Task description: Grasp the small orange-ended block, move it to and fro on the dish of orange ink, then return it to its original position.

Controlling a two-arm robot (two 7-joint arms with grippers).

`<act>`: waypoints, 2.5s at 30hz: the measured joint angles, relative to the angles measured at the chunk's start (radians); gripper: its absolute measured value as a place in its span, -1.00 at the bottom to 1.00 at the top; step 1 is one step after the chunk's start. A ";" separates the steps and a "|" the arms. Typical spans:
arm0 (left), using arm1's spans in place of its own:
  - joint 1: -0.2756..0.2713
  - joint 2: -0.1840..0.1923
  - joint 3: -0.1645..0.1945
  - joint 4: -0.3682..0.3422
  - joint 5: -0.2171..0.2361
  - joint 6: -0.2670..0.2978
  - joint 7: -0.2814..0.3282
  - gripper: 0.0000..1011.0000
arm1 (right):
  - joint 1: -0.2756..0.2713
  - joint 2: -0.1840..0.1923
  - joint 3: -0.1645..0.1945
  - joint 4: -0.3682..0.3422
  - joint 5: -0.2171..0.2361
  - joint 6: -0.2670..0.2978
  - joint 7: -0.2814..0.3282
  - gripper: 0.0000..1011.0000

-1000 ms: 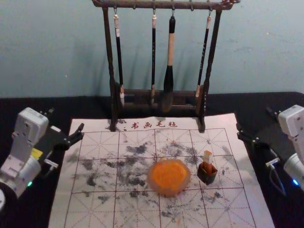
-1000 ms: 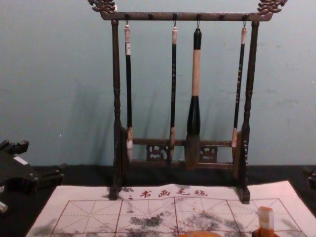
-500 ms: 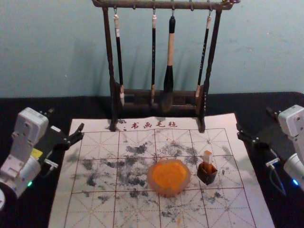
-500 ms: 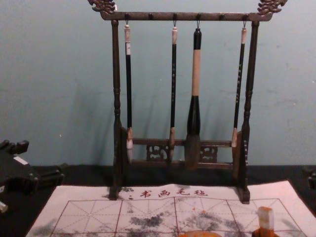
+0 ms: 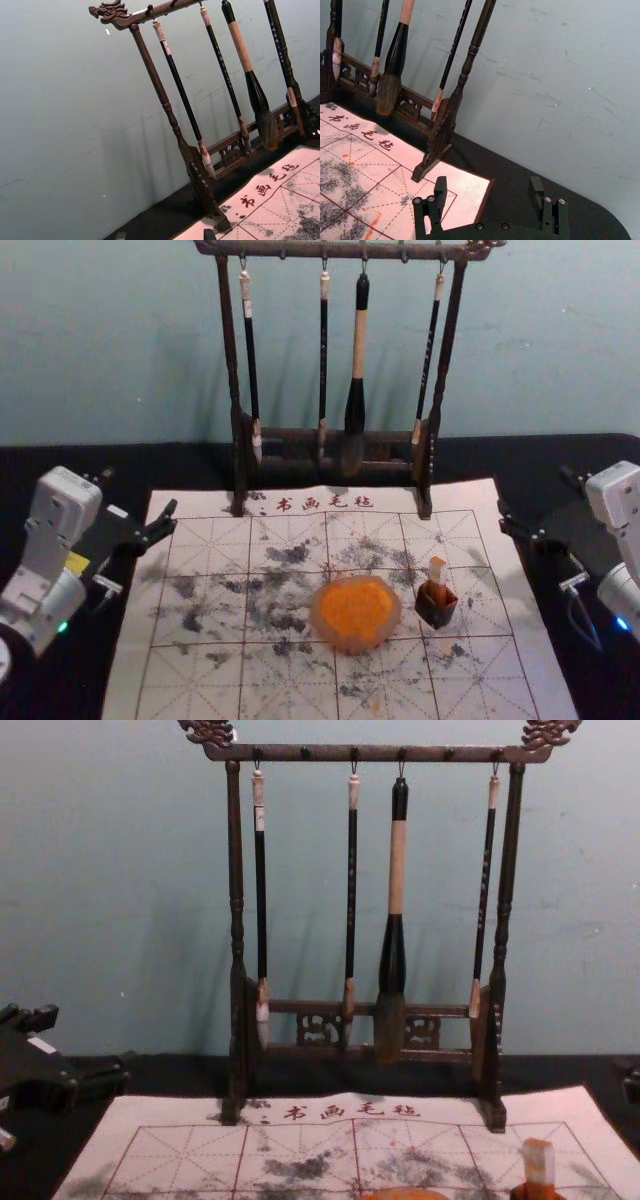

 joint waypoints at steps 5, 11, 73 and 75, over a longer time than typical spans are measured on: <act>0.000 0.000 0.000 0.000 0.000 0.000 0.000 0.98 | 0.000 0.000 0.000 0.000 0.000 0.000 0.000 0.98; 0.000 0.000 0.000 0.000 0.000 0.000 0.000 0.98 | 0.000 0.000 0.000 0.000 0.000 0.000 0.000 0.98; 0.000 0.000 0.000 0.000 0.000 0.000 0.000 0.98 | -0.069 -0.057 0.063 -0.100 0.257 0.285 0.412 0.98; 0.000 0.000 0.000 0.000 0.000 0.000 0.000 0.98 | -0.067 -0.060 0.064 -0.099 0.249 0.295 0.415 0.98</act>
